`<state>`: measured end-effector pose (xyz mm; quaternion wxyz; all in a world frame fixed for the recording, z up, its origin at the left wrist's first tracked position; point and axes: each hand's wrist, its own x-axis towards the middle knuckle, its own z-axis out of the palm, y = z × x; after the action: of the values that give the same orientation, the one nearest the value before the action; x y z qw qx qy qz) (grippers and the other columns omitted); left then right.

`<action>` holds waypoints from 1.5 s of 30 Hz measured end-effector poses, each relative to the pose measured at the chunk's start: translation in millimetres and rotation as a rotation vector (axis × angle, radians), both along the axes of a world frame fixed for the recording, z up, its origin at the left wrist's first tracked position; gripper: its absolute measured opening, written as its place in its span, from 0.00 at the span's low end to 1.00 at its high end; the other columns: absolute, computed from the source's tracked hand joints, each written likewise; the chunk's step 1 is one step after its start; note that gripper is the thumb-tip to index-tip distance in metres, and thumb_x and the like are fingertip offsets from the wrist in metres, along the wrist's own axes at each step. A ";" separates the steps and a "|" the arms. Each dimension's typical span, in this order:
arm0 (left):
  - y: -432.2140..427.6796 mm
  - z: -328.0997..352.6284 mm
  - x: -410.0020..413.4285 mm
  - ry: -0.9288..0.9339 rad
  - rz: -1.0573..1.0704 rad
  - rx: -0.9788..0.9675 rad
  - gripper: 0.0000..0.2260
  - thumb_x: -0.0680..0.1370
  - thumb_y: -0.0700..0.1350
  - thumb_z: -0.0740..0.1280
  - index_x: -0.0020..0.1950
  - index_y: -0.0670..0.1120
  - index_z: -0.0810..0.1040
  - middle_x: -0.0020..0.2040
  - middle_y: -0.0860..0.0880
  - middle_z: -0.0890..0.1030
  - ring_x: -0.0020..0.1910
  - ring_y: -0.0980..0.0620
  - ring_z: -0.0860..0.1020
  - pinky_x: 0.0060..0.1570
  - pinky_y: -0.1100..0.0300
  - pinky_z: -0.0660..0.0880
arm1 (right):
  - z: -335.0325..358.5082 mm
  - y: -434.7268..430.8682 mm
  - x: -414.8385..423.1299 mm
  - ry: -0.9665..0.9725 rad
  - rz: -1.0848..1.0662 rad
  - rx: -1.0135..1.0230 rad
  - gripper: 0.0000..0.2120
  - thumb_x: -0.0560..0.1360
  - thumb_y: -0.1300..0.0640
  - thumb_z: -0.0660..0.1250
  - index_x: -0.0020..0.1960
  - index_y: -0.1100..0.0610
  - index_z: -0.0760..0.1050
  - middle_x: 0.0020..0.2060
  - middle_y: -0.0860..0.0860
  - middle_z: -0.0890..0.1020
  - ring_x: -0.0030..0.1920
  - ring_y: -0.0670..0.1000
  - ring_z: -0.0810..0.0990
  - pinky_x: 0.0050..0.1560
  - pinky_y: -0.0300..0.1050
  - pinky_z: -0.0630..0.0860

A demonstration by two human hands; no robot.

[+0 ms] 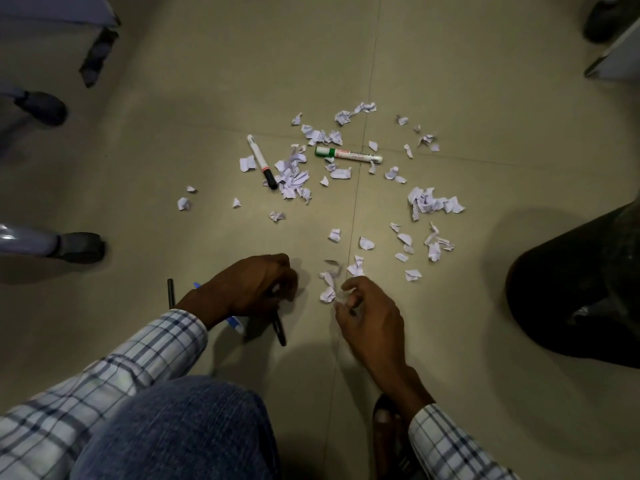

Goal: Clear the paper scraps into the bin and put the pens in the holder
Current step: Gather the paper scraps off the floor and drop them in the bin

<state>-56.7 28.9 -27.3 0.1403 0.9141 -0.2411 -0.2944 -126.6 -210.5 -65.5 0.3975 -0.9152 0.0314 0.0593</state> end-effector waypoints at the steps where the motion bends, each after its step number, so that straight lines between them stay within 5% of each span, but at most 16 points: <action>1: -6.3 0.4 1.9 0.000 0.015 -0.015 0.09 0.73 0.50 0.70 0.52 0.57 0.78 0.51 0.56 0.73 0.46 0.55 0.74 0.45 0.57 0.77 | -2.1 0.6 -2.0 -0.009 0.039 0.009 0.10 0.72 0.52 0.73 0.52 0.47 0.78 0.39 0.42 0.80 0.38 0.41 0.77 0.41 0.24 0.69; 6: -28.0 -1.1 22.6 -0.153 0.167 -0.033 0.13 0.74 0.52 0.71 0.57 0.54 0.78 0.54 0.51 0.75 0.50 0.52 0.75 0.47 0.55 0.76 | -13.8 7.9 8.4 -0.007 0.234 0.012 0.12 0.74 0.52 0.70 0.57 0.49 0.81 0.46 0.45 0.83 0.43 0.39 0.75 0.47 0.29 0.69; 11: -0.7 -10.6 53.9 -0.365 0.524 -0.040 0.23 0.69 0.53 0.75 0.62 0.53 0.75 0.62 0.46 0.73 0.60 0.45 0.71 0.52 0.52 0.72 | -8.7 -6.8 44.6 -0.016 0.163 0.128 0.18 0.72 0.54 0.71 0.62 0.50 0.79 0.48 0.44 0.80 0.43 0.43 0.78 0.48 0.42 0.77; 15: 50.2 -18.1 74.5 -0.471 0.805 0.019 0.36 0.65 0.55 0.79 0.69 0.47 0.70 0.71 0.39 0.66 0.71 0.37 0.63 0.64 0.45 0.67 | 4.0 -32.8 49.0 -0.117 -0.015 0.124 0.20 0.71 0.56 0.74 0.62 0.49 0.77 0.51 0.44 0.79 0.49 0.46 0.78 0.47 0.42 0.78; 22: 117.6 -25.7 96.5 -0.333 1.139 0.085 0.52 0.61 0.67 0.76 0.77 0.52 0.55 0.78 0.40 0.54 0.77 0.38 0.51 0.72 0.37 0.56 | 1.5 -72.7 41.7 -0.031 -0.269 -0.131 0.36 0.65 0.54 0.80 0.70 0.54 0.70 0.67 0.54 0.70 0.66 0.55 0.70 0.57 0.43 0.72; 27: 98.7 -43.6 88.0 -0.327 1.045 0.034 0.45 0.59 0.75 0.68 0.69 0.49 0.69 0.66 0.40 0.70 0.68 0.39 0.64 0.66 0.47 0.64 | -7.3 -61.2 49.3 -0.030 -0.231 -0.017 0.34 0.66 0.63 0.79 0.69 0.57 0.72 0.64 0.55 0.71 0.59 0.53 0.76 0.57 0.42 0.73; 30: 57.4 -51.0 71.3 -0.401 1.030 -0.139 0.33 0.66 0.63 0.69 0.65 0.46 0.76 0.61 0.39 0.72 0.63 0.39 0.69 0.63 0.52 0.66 | -7.4 -46.4 59.4 -0.052 -0.178 0.064 0.30 0.67 0.67 0.77 0.67 0.58 0.74 0.62 0.54 0.72 0.56 0.51 0.78 0.57 0.40 0.76; 36: -27.6 -53.7 46.3 -0.386 0.822 -0.324 0.19 0.74 0.47 0.69 0.65 0.49 0.76 0.59 0.48 0.71 0.58 0.48 0.72 0.58 0.59 0.70 | -12.4 -22.8 78.4 -0.061 -0.053 0.099 0.27 0.68 0.65 0.77 0.66 0.60 0.75 0.61 0.55 0.75 0.58 0.54 0.79 0.59 0.51 0.79; 43: -41.2 -32.1 60.0 -0.412 0.743 -0.435 0.17 0.76 0.46 0.69 0.65 0.50 0.77 0.59 0.51 0.74 0.51 0.57 0.74 0.50 0.71 0.71 | 2.8 -25.9 97.1 -0.118 -0.057 0.136 0.28 0.68 0.65 0.76 0.66 0.55 0.75 0.60 0.51 0.76 0.57 0.52 0.79 0.56 0.48 0.79; 45: -23.6 -23.9 69.7 -0.468 0.789 -0.422 0.15 0.75 0.46 0.69 0.62 0.50 0.78 0.58 0.50 0.74 0.51 0.55 0.74 0.50 0.65 0.73 | 6.6 -41.2 100.1 -0.159 -0.122 0.106 0.28 0.67 0.64 0.76 0.65 0.52 0.75 0.60 0.50 0.75 0.57 0.54 0.78 0.56 0.48 0.78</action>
<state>13.0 5.4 -51.2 0.3647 0.9288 0.0433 0.0490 -26.5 -251.7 -58.9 0.4492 -0.8911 0.0525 -0.0361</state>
